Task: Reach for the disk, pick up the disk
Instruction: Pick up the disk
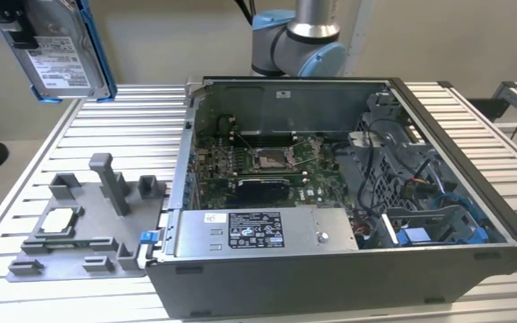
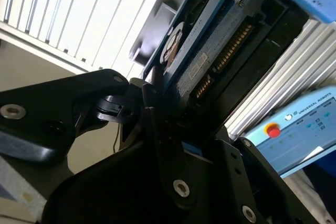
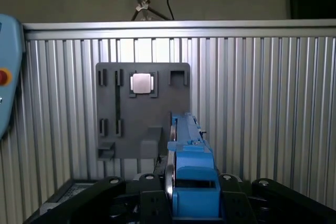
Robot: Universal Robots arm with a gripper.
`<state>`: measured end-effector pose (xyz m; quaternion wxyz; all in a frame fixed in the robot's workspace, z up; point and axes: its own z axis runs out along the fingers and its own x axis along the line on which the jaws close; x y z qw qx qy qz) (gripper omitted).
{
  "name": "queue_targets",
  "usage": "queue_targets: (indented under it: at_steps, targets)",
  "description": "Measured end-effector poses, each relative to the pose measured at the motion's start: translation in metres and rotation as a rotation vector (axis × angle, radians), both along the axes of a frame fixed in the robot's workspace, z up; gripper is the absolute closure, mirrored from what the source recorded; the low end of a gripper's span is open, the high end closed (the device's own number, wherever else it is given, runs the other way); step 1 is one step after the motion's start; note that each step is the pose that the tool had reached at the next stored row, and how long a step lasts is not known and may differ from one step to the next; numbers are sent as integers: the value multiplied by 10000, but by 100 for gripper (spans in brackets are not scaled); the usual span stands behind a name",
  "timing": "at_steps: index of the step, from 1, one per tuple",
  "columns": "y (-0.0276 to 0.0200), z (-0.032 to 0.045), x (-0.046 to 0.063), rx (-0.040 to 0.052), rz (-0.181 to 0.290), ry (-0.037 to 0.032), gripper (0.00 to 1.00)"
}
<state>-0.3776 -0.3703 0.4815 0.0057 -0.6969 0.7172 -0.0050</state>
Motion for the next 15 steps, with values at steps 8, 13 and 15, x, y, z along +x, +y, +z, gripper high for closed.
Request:
queue_targets:
  at_steps: [8, 13, 15]
  targets:
    - [0, 0, 107, 0, 0, 2, 100]
    - [0, 0, 175, 0, 0, 2, 100]
    - [0, 1, 201, -1, 0, 3, 100]
